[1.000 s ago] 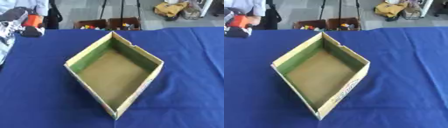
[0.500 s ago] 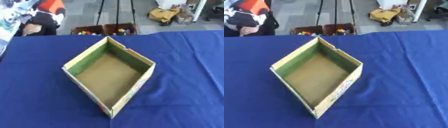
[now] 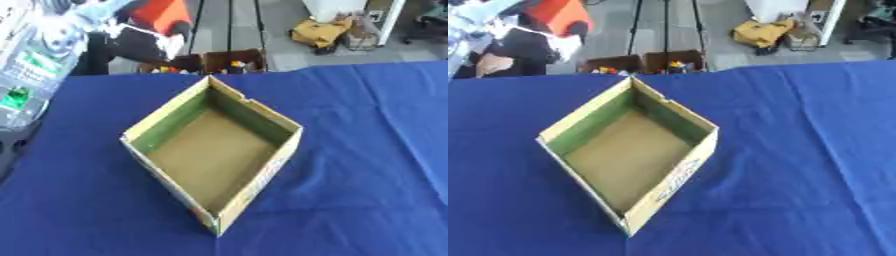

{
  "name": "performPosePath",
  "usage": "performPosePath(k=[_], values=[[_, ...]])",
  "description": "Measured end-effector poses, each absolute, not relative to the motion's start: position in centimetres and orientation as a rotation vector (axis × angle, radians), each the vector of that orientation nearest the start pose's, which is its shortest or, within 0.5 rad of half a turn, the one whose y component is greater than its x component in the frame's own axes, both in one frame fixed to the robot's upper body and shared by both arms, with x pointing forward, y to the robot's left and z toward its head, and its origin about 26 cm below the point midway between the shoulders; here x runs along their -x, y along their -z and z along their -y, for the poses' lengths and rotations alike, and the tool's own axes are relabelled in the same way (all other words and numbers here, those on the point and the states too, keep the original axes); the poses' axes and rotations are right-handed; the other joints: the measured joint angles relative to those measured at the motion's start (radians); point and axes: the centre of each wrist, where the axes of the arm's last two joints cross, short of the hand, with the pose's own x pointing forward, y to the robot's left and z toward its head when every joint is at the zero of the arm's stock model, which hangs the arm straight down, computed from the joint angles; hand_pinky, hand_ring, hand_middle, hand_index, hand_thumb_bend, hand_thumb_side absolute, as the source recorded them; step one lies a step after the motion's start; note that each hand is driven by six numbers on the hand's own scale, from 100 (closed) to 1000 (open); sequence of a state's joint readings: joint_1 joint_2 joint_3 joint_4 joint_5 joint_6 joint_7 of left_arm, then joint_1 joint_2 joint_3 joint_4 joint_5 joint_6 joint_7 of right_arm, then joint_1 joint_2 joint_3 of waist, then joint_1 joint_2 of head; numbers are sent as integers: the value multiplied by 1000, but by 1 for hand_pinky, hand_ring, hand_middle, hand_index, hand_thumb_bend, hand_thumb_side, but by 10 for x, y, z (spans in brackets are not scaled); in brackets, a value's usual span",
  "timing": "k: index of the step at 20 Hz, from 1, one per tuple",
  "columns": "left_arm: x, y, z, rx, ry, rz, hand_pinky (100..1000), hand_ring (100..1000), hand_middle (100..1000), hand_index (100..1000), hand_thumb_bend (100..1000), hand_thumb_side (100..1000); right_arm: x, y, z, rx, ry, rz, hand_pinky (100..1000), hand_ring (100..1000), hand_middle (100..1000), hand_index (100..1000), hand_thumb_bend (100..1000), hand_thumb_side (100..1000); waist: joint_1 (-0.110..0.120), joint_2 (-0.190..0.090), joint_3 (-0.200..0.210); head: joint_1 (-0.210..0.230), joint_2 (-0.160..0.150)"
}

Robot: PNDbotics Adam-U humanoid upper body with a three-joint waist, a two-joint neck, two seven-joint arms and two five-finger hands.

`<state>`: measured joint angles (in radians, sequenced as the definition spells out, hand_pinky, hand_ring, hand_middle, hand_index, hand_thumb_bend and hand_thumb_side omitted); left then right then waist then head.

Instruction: Pick up objects on the table and place them in the box.

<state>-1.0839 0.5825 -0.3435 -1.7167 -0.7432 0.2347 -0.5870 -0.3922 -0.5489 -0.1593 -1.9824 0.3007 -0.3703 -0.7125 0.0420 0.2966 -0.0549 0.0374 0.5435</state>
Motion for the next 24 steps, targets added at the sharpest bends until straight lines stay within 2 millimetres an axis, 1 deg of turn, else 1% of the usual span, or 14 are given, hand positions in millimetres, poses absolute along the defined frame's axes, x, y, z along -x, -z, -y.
performPosePath(k=[1, 5, 11, 17, 22, 24], values=[[-344, -374, -159, -1073, 1563, 1839, 311, 515, 824, 881, 100, 386, -299, -266, 319, -984, -179, -3055, 786, 737, 704, 792, 100, 697, 0, 0, 0, -1, 0], [-340, -365, -144, -1017, 1643, 1834, 312, 520, 823, 881, 100, 391, -299, -267, 319, -974, -178, -3057, 786, 736, 704, 791, 100, 698, 0, 0, -6, -3, 0], [-343, -344, -123, -977, 1795, 1761, 312, 528, 821, 879, 100, 388, -299, -267, 319, -965, -185, -3062, 788, 736, 704, 791, 100, 696, 6, 0, -12, -4, -1], [-351, -319, -112, -964, 1862, 1708, 312, 529, 819, 876, 100, 384, -299, -266, 318, -961, -195, -3066, 790, 735, 704, 790, 100, 695, 6, 1, -13, -4, -10], [-359, -305, -108, -977, 1886, 1681, 309, 529, 817, 873, 100, 382, -299, -266, 318, -962, -198, -3067, 790, 734, 704, 790, 100, 693, 6, 1, -16, -4, -13], [-362, -298, -107, -976, 1897, 1668, 308, 514, 815, 870, 100, 381, -299, -265, 318, -961, -199, -3067, 790, 734, 704, 790, 100, 693, 6, 1, -17, -4, -16]])
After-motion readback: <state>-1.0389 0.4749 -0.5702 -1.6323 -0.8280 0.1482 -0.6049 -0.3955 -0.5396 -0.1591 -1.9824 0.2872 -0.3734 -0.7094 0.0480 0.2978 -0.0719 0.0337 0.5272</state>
